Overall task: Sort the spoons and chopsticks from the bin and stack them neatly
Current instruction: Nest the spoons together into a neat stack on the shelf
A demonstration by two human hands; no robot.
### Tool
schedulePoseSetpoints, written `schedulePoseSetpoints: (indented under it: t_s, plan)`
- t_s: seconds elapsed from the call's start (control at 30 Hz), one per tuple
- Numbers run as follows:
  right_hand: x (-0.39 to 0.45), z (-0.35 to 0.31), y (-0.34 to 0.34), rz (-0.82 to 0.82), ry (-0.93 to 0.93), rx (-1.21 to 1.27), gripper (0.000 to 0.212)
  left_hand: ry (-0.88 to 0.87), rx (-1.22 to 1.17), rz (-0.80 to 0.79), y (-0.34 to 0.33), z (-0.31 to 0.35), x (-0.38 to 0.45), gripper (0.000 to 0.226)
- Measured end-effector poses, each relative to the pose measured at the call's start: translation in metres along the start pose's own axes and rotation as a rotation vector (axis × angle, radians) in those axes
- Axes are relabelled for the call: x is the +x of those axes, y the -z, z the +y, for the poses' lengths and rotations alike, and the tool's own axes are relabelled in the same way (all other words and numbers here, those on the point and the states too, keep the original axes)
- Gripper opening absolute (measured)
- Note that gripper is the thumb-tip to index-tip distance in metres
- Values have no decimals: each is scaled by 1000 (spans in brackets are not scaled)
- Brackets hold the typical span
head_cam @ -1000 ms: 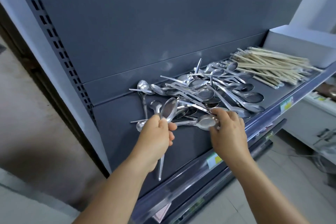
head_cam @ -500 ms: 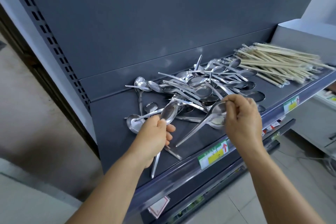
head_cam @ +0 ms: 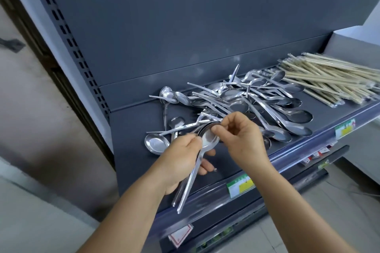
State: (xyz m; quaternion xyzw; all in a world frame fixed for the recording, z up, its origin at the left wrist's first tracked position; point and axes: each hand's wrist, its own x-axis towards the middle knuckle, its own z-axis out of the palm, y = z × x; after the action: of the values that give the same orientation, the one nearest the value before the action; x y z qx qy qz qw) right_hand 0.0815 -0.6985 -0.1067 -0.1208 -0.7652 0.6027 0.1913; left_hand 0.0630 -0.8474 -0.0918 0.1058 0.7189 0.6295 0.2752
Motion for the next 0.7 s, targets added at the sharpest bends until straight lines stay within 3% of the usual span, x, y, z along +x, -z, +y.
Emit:
schedulePoseSetpoints:
  t_s: [0.1, 0.3, 0.43, 0.7]
  plan:
    - [0, 3, -20, 3, 12, -64, 22, -20, 49, 27, 8, -5, -7, 26]
    - [-11, -1, -55, -207, 139, -278, 9, -43, 144, 409, 47, -18, -22, 25]
    - [-16, 3, -73, -328, 213, -600, 21, -17, 44, 584, 72, -26, -34, 22]
    - [-13, 2, -78, -293, 125, -585, 14, 95, -18, 590, 80, -39, -33, 19]
